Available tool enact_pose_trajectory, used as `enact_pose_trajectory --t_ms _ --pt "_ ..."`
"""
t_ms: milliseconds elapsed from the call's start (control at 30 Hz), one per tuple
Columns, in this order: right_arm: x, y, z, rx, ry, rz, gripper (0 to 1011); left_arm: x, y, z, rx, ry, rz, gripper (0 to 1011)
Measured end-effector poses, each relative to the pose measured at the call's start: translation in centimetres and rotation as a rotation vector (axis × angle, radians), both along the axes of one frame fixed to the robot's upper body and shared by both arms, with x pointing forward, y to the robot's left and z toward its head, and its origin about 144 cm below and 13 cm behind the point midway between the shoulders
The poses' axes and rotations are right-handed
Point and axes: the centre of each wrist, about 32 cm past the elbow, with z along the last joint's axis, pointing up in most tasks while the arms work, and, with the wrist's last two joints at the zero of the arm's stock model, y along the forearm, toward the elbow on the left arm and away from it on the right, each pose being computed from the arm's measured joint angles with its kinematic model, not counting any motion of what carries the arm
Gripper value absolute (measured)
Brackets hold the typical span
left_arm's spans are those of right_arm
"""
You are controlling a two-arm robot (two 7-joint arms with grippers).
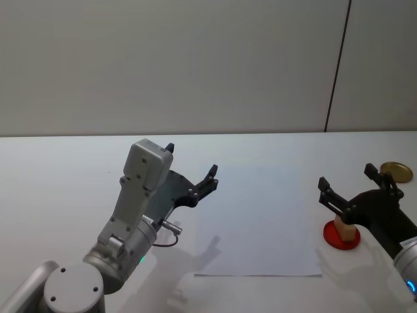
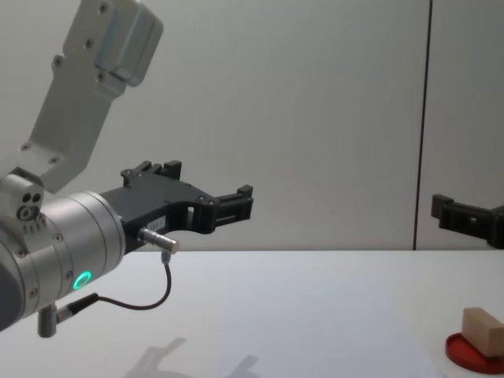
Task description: Use the one hand to pick up the stamp and affix it onto the A4 paper.
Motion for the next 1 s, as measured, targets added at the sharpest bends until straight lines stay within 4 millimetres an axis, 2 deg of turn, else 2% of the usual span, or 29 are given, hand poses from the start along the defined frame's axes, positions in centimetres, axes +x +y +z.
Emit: enact_pose_trajectory --t_ms 1000 --pt "0.29 -0.32 -0.16 -0.011 0.022 0.003 1001 0.00 0.00 0.00 0.000 0.000 0.000 993"
